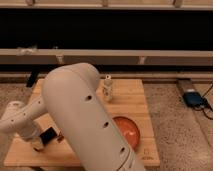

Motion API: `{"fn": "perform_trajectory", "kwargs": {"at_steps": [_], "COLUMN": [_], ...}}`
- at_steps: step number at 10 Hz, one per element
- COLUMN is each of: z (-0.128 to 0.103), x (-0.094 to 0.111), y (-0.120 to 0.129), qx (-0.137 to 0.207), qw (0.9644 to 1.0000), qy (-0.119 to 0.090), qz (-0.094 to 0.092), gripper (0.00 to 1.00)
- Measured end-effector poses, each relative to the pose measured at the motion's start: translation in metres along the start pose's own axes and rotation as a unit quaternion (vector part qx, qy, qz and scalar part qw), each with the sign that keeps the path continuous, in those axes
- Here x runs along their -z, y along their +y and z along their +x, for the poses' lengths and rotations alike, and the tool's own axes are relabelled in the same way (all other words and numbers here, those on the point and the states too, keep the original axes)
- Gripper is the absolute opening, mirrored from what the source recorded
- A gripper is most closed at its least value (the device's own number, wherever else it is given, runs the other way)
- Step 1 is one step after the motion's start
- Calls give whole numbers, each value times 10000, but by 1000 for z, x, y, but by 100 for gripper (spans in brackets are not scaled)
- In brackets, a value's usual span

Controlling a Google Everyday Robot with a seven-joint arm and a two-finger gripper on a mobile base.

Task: Place the eraser on the white sponge

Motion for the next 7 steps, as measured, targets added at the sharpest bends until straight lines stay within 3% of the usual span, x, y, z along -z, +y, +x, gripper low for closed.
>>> {"fn": "perform_trajectory", "kwargs": {"at_steps": [2, 3, 5, 7], "z": [-3, -4, -7, 2], "x": [15, 26, 49, 58], "y": [-1, -3, -4, -3], "qx": [-11, -4, 35, -29], "qw": [9999, 9997, 9992, 9992], "qy": [-141, -201, -264, -206], "qz": [92, 162, 298, 348], "gripper": [5, 0, 0, 0]}}
